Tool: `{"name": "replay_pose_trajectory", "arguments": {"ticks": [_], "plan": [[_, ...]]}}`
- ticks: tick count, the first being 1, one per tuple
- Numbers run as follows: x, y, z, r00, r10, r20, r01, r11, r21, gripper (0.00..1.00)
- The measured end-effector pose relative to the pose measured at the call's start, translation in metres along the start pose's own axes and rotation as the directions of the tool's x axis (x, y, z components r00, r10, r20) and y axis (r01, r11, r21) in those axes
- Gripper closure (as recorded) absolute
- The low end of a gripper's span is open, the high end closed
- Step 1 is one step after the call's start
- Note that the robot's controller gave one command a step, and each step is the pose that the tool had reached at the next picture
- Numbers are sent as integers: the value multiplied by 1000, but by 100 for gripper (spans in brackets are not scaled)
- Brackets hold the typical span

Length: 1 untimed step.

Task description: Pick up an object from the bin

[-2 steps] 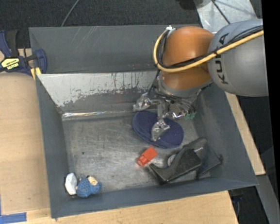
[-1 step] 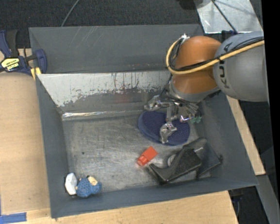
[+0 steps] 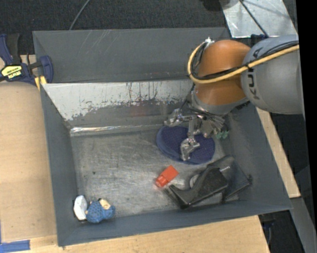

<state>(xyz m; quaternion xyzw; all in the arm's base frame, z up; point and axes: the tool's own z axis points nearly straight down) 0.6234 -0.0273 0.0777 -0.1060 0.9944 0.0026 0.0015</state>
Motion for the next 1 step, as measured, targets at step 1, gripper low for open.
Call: {"name": "replay_pose_trajectory", "arguments": {"ticks": [1], "plan": [[7,11,-141,995,-103,8,103,995,8,100]]}}
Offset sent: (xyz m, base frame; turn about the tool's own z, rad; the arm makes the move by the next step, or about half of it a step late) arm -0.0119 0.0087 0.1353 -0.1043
